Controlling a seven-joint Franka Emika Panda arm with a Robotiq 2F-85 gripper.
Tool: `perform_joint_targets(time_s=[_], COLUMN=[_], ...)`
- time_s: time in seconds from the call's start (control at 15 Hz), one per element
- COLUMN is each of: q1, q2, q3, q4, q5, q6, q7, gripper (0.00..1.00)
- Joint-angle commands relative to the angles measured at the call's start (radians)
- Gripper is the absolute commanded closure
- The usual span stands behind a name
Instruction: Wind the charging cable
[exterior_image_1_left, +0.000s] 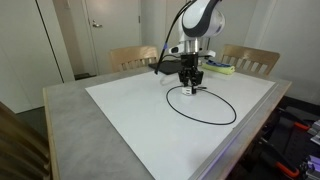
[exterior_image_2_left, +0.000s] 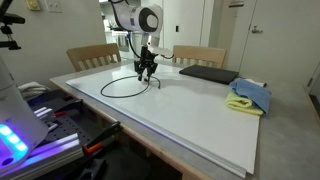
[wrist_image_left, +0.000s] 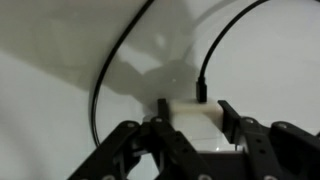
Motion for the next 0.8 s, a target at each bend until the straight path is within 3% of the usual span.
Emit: perform_joint_targets(time_s=[0.0,0.27,0.73], q1=[0.049,0.070,0.078], q2=[-0.016,-0.009,-0.001], q3=[-0.025,-0.014,-0.012], q4=[-0.020,-0.036,-0.037], q5=[-0.087,-0.116,-0.095], q6=[0.047,0.099,0.085], q7=[-0.087,-0.147,-0.221], gripper=[0.73,0.73,0.73])
